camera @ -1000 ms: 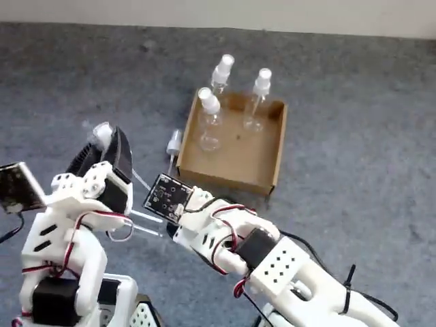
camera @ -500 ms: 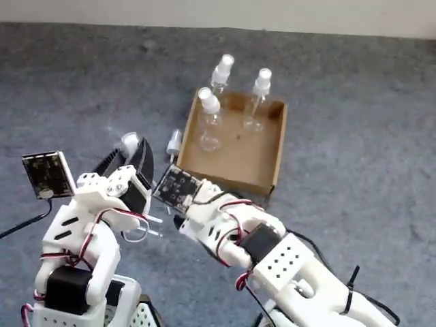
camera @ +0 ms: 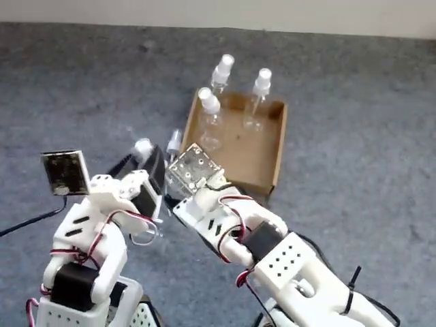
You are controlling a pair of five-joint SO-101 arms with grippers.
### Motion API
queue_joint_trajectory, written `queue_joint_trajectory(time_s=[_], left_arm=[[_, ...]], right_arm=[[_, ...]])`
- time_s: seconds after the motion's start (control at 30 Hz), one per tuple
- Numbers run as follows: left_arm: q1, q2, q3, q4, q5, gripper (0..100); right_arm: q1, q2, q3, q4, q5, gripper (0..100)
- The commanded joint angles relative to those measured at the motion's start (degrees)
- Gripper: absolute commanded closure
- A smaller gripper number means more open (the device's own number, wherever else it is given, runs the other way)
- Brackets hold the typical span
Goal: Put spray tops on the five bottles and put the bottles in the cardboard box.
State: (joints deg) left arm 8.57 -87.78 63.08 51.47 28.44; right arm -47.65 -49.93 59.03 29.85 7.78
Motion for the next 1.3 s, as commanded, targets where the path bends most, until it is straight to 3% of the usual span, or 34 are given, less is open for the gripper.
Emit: queue_joint_trajectory(time_s=[0.0, 0.33, 0.8, 1.0, 1.27], left_arm=[[2.68, 0.22, -0.04, -1.23, -2.99, 99], [10.07, 0.31, 1.36, -1.05, -7.47, 99], [10.68, -0.22, 0.84, -0.88, -11.25, 98], [10.95, -0.22, -1.10, -0.70, -11.25, 87], [10.68, -0.40, -2.77, 1.05, -13.63, 86]], right_arm=[[0.84, -5.49, -2.95, -3.38, -0.88, 99.4], [0.92, -14.02, -2.86, -3.12, -0.88, 99.4], [1.10, -13.76, -2.68, -3.12, -0.79, 99.4], [1.10, -13.76, -1.27, -3.21, -0.70, 99.4], [1.10, -13.76, -1.19, -3.30, -0.62, 99.4]])
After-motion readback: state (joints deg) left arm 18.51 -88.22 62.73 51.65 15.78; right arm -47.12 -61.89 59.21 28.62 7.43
